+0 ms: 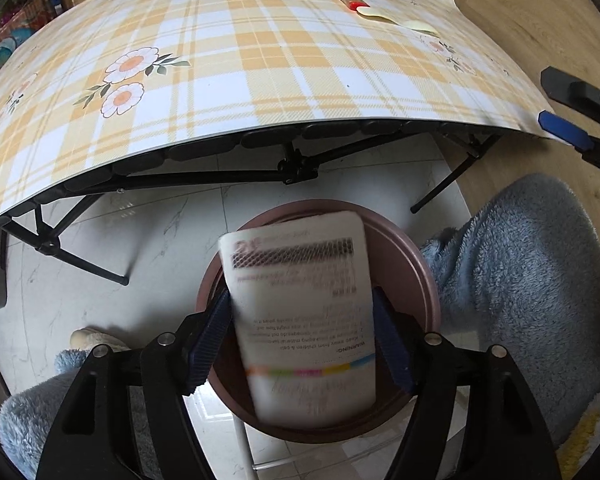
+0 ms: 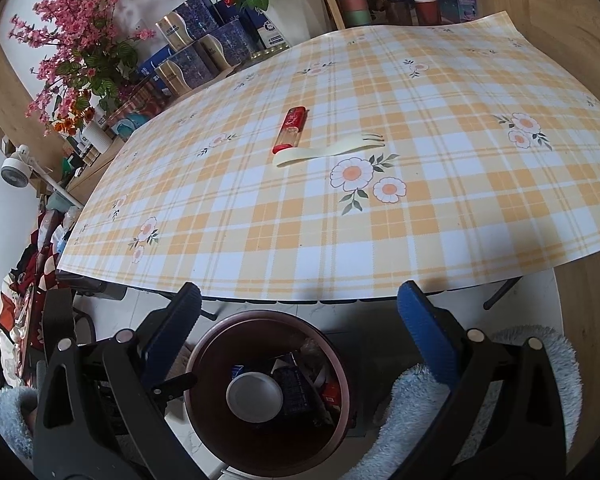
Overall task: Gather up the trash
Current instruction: 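Open the right gripper to drop the packet while the left lowers the card into the bin and opens, then move both open grippers back up over the table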
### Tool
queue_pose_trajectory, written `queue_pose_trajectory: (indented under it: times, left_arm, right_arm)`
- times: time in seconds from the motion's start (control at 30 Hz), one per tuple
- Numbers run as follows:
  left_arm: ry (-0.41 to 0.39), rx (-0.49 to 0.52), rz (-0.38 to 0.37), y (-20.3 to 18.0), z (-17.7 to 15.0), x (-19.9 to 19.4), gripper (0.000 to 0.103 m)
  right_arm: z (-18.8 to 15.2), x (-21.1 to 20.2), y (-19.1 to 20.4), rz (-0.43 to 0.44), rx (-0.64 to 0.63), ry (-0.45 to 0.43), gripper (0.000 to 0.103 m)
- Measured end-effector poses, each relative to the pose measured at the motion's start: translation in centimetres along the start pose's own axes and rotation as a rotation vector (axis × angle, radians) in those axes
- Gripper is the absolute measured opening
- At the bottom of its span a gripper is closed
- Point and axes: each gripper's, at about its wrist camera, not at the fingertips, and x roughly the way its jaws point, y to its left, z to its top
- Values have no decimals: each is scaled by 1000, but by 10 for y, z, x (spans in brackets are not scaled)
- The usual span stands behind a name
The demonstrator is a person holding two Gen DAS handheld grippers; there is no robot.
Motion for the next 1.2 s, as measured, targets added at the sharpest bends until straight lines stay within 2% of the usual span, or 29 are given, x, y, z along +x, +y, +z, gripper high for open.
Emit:
queue_pose_trajectory:
  times: [0.2, 0.47, 0.63, 1.07, 1.2]
  left_arm:
    - [-82, -47, -33, 6, 0, -15, 88]
    - [-283, -183, -17, 30, -4, -52, 89]
    - [-365, -232, -4, 40, -5, -64, 90]
    - [-349, -204, 43, 42, 11, -61, 89]
    - [-336, -144, 46, 34, 38, -64, 80]
  right_arm:
    - [-1, 1, -5, -10, 10, -6, 97]
    - [0, 0, -12, -43, -3, -37, 97]
    - [2, 3, -22, -63, 11, -40, 97]
    - [23, 13, -37, -92, -6, -75, 97]
    - [35, 21, -47, -101, 15, -73, 97]
